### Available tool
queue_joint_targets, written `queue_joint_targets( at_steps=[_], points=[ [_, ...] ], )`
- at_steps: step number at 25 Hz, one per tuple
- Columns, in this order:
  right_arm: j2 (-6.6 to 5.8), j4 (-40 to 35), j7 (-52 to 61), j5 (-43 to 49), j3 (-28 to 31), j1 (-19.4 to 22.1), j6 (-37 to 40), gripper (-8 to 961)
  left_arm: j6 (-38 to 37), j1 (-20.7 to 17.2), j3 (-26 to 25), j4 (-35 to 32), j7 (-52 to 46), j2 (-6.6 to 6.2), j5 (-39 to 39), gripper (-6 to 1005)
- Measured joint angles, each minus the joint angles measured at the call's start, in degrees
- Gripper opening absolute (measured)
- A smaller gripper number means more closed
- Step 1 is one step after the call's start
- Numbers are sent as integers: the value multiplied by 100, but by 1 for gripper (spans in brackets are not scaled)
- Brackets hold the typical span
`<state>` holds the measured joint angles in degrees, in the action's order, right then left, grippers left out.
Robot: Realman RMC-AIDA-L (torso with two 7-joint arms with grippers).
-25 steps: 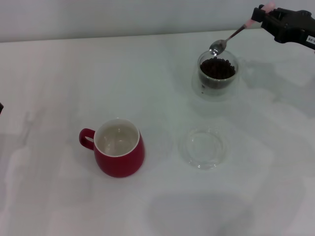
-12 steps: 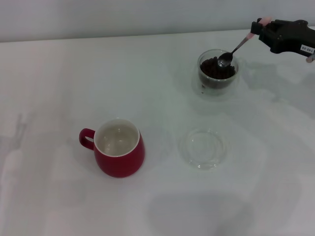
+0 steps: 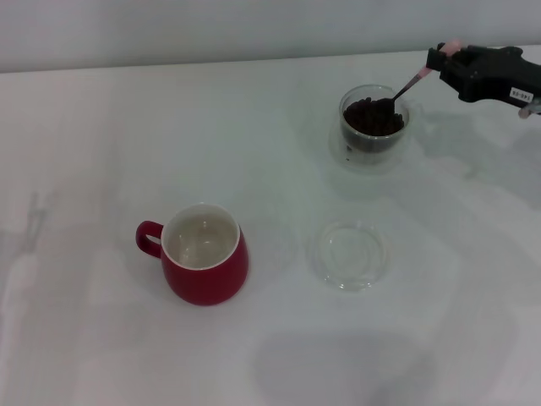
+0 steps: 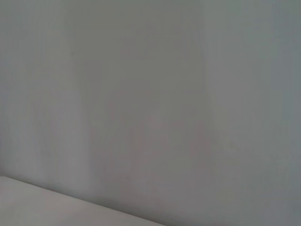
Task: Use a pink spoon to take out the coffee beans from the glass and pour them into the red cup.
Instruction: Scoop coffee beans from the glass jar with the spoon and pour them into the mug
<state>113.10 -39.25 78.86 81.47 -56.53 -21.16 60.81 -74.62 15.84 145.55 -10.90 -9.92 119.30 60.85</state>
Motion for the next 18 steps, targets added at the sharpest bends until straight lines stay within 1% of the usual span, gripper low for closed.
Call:
queue_joint_targets(
  at_steps=[4, 7, 18],
  points=[
    [61, 66, 49, 1, 7, 13, -16, 144, 0, 10, 0, 8, -1, -4, 91, 800],
    [73, 81, 286, 4, 10, 22, -62, 144, 0, 24, 0, 9, -1, -6, 93, 801],
    [12, 236, 1509, 22, 62, 34, -157, 144, 0, 92, 0, 118, -1, -10, 105, 801]
  ],
)
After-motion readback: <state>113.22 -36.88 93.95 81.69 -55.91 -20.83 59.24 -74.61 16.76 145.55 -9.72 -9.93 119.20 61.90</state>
